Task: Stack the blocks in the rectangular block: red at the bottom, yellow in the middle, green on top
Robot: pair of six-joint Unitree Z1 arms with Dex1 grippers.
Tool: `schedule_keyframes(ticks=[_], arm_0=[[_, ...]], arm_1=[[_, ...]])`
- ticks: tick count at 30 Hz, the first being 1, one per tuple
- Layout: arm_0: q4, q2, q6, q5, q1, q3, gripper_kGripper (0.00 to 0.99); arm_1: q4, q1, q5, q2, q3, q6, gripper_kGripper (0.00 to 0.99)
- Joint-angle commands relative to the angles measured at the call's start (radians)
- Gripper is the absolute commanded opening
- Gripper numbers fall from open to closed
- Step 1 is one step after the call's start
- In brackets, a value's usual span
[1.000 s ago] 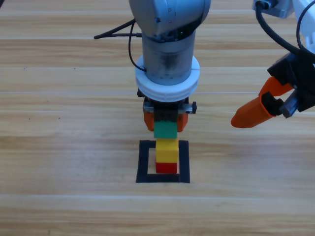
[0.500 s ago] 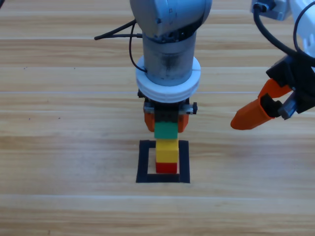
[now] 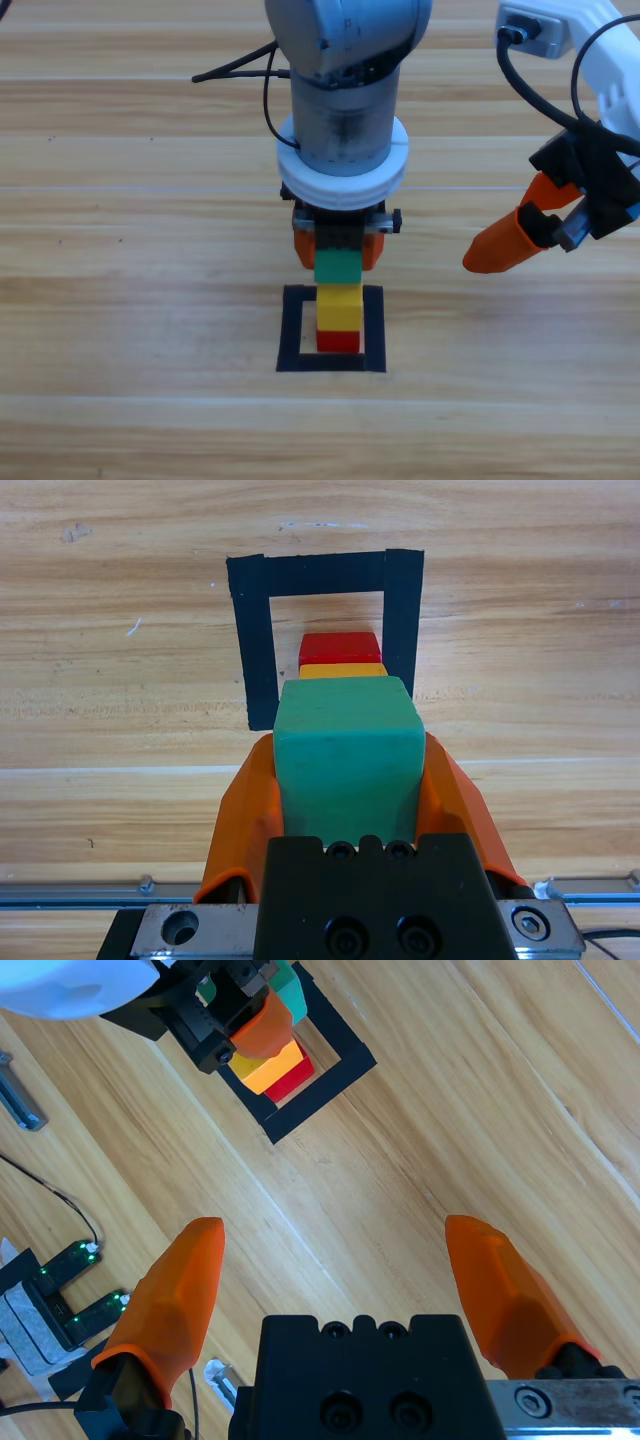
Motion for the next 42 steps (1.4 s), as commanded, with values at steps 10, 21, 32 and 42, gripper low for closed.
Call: schedule_keyframes(ticks=[10, 21, 32, 42], arm_0=[[0.001, 0.06, -0.028, 0.001, -0.02, 0.02, 0.0], [0.0, 0.066, -0.032, -0.002, -0.025, 0.025, 0.0], [-0.002, 0.071, -0.045, -0.002, -0.039, 0.02, 0.0], [-0.002, 0.062, -0.048, -0.002, -0.042, 0.022, 0.0]], arm_1=[[0.016, -0.025, -0.018, 0.05, -0.013, -0.004, 0.979], [0.016, -0.025, -0.013, 0.023, -0.005, -0.009, 0.979], [0.016, -0.026, 0.025, -0.017, 0.005, -0.017, 0.979], [0.016, -0.025, 0.027, -0.037, 0.01, -0.021, 0.979]])
